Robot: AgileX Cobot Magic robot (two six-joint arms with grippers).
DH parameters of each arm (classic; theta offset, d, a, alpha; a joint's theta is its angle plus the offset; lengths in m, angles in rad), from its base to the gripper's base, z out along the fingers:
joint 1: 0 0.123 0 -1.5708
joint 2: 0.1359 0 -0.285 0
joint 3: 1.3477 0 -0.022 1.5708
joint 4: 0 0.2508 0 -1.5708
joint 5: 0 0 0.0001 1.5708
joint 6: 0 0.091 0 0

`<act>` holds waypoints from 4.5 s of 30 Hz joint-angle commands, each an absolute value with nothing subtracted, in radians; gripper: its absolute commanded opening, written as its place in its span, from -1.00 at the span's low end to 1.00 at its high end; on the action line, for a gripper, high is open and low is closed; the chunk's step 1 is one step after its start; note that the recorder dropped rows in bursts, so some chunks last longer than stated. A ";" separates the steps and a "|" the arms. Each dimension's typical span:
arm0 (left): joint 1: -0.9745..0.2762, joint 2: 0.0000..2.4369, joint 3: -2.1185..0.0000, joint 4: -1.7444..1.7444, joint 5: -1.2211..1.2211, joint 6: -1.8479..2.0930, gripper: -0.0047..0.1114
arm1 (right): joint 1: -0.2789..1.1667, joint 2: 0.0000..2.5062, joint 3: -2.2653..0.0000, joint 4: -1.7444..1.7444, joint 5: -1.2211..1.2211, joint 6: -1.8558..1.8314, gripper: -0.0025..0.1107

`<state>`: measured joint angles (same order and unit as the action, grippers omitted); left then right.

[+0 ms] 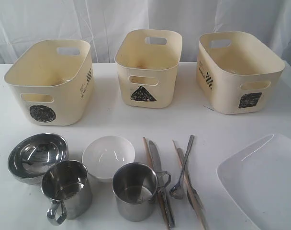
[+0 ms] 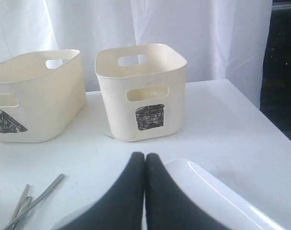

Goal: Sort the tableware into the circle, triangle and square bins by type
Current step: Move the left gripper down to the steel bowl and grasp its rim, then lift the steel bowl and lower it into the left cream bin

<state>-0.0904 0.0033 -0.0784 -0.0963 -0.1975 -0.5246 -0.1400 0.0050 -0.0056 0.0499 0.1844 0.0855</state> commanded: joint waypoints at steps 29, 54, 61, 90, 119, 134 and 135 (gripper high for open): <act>-0.093 0.752 -0.682 -0.164 0.576 0.000 -0.92 | -0.139 0.000 0.000 0.052 0.179 0.085 -0.96; -0.093 1.249 -0.806 -0.316 0.568 0.181 0.20 | -0.139 0.000 0.000 0.054 0.179 0.085 -0.96; -0.093 1.307 -0.823 -0.222 0.506 0.132 0.39 | -0.139 0.000 0.000 0.054 0.179 0.085 -0.96; -0.093 1.562 -0.828 -0.223 0.382 0.130 0.40 | -0.139 0.000 0.000 0.052 0.179 0.085 -0.96; -0.082 1.472 -0.828 -0.210 0.409 0.130 -0.92 | -0.139 0.000 0.000 0.052 0.179 0.085 -0.96; -0.082 1.319 -1.113 -0.141 0.427 0.130 -0.92 | -0.139 0.000 0.000 0.055 0.179 0.085 -0.96; -0.082 1.339 -1.153 -0.136 0.427 0.130 -0.92 | -0.139 0.000 0.000 0.055 0.179 0.085 -0.96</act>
